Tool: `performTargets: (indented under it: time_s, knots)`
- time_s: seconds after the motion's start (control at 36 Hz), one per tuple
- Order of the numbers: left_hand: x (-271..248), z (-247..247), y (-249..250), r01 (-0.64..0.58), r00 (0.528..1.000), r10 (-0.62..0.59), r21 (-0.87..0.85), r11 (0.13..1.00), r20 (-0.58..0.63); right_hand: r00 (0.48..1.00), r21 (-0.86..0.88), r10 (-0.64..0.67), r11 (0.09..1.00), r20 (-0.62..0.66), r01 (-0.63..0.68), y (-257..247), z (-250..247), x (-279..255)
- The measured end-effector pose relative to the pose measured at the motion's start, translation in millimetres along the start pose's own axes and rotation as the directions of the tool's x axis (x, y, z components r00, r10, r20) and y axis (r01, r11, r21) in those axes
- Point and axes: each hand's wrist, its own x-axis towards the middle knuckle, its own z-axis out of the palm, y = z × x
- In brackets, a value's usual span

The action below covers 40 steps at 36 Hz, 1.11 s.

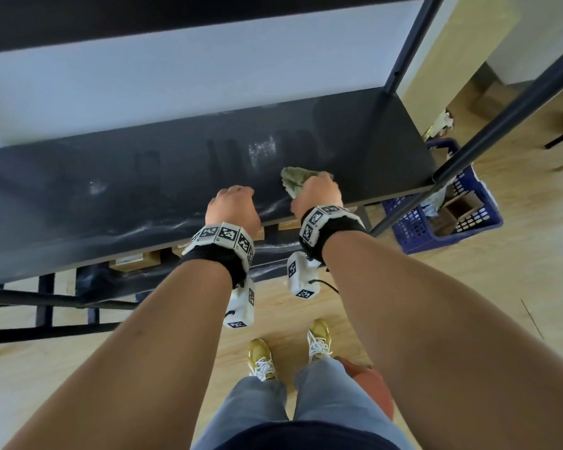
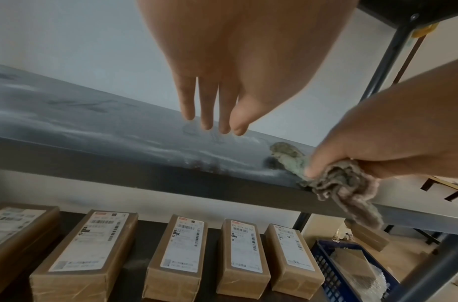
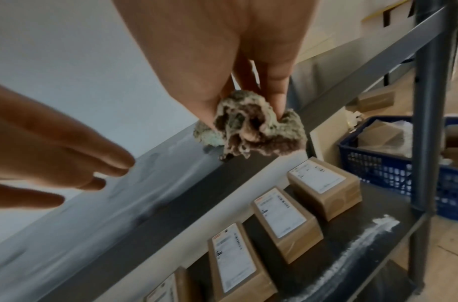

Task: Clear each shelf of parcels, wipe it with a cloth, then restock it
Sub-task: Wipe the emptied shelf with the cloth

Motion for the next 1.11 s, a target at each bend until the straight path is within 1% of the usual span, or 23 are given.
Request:
performTargets:
  time_s: [0.08,0.14,0.17,0.19,0.25,0.31,0.36,0.39,0.42,0.47,0.56,0.58,0.64,0.67,0.72,0.81,0.86,0.92,0.94,1.0,1.03,1.11]
  knots:
    - [1.6,-3.3,-9.5,-0.007,1.000,0.007,0.012,1.000,-0.025,0.998,0.082,-0.056,0.995,0.041,0.053,-21.7,10.4,-1.6]
    - [3.4,-5.0,-13.1,-0.009,0.999,0.010,0.014,1.000,-0.035,0.994,0.155,-0.083,0.985,0.065,0.072,-27.0,9.5,-1.2]
    - [4.1,-5.8,-14.4,-0.010,0.999,0.011,0.012,1.000,-0.038,0.995,0.157,-0.077,0.985,0.060,0.067,-26.0,5.6,-1.4]
    - [4.3,-6.4,-15.4,-0.012,0.999,0.012,0.008,1.000,-0.040,0.997,0.141,-0.070,0.988,0.026,0.066,-22.3,1.9,0.3]
    - [4.1,-7.5,-17.2,-0.013,0.999,0.013,-0.003,1.000,-0.039,0.996,0.054,-0.044,0.997,-0.076,0.048,-8.3,-8.0,7.8]
    - [4.1,-7.6,-18.6,-0.022,0.999,0.022,-0.011,1.000,-0.035,0.991,-0.032,0.052,0.998,-0.127,-0.057,8.1,-14.5,19.9]
    - [5.1,-6.1,-19.1,-0.030,0.999,0.030,-0.016,0.999,-0.035,0.982,-0.092,0.170,0.980,-0.084,-0.178,21.3,-21.6,28.6]
    - [5.6,-5.4,-19.1,-0.029,0.999,0.028,-0.018,0.999,-0.037,0.977,-0.110,0.208,0.971,-0.051,-0.213,24.5,-23.5,32.2]
    - [6.2,-4.8,-18.9,-0.024,0.999,0.023,-0.022,0.999,-0.038,0.976,-0.126,0.217,0.968,-0.025,-0.219,24.6,-24.0,34.8]
    - [7.2,-4.0,-17.7,-0.006,0.999,0.005,-0.030,1.000,-0.039,0.986,-0.155,0.164,0.974,-0.001,-0.162,14.6,-20.5,35.4]
    - [9.9,-4.1,-16.0,0.028,0.999,-0.029,-0.021,0.999,-0.039,0.999,-0.224,-0.020,0.974,0.042,0.029,-12.2,-4.2,36.0]
    - [11.1,-4.4,-15.7,0.038,0.999,-0.038,-0.010,0.999,-0.038,0.994,-0.230,-0.092,0.968,0.061,0.103,-21.8,1.8,35.2]
    - [13.4,-4.2,-15.3,0.058,0.998,-0.058,0.001,0.998,-0.036,0.976,-0.212,-0.195,0.954,0.094,0.211,-38.3,11.1,34.3]
    - [14.6,-4.1,-14.8,0.070,0.997,-0.070,0.002,0.998,-0.035,0.970,-0.185,-0.219,0.954,0.108,0.236,-44.0,13.1,35.6]
    - [17.2,-3.9,-12.8,0.086,0.996,-0.086,0.006,0.996,-0.036,0.967,-0.112,-0.226,0.964,0.121,0.239,-48.4,10.6,41.6]
    - [23.3,-3.9,-8.5,0.107,0.993,-0.107,-0.005,0.994,-0.041,0.966,-0.075,-0.250,0.964,0.070,0.255,-39.8,-4.0,56.5]
    - [27.3,-3.6,-5.4,0.122,0.991,-0.123,-0.031,0.992,-0.043,0.977,-0.085,-0.208,0.975,-0.040,0.204,-27.4,-16.0,68.4]
    - [30.6,-2.5,-1.9,0.131,0.990,-0.133,-0.051,0.990,-0.046,0.985,-0.097,-0.103,0.991,-0.139,0.090,-12.1,-26.2,82.7]
    - [32.2,-2.1,-0.4,0.133,0.989,-0.136,-0.057,0.990,-0.050,0.987,-0.102,-0.041,0.994,-0.152,0.026,-4.7,-30.8,88.6]
    - [34.7,-2.0,0.9,0.145,0.987,-0.149,-0.074,0.987,-0.060,0.991,-0.127,0.043,0.990,-0.129,-0.059,4.1,-36.1,96.8]
    - [35.8,-2.0,0.9,0.155,0.985,-0.160,-0.084,0.984,-0.064,0.992,-0.138,0.051,0.988,-0.112,-0.067,5.2,-35.9,98.6]
    - [38.5,-2.7,-1.1,0.182,0.978,-0.190,-0.089,0.979,-0.083,0.998,-0.117,0.005,0.993,-0.070,-0.013,-8.6,-27.8,100.2]
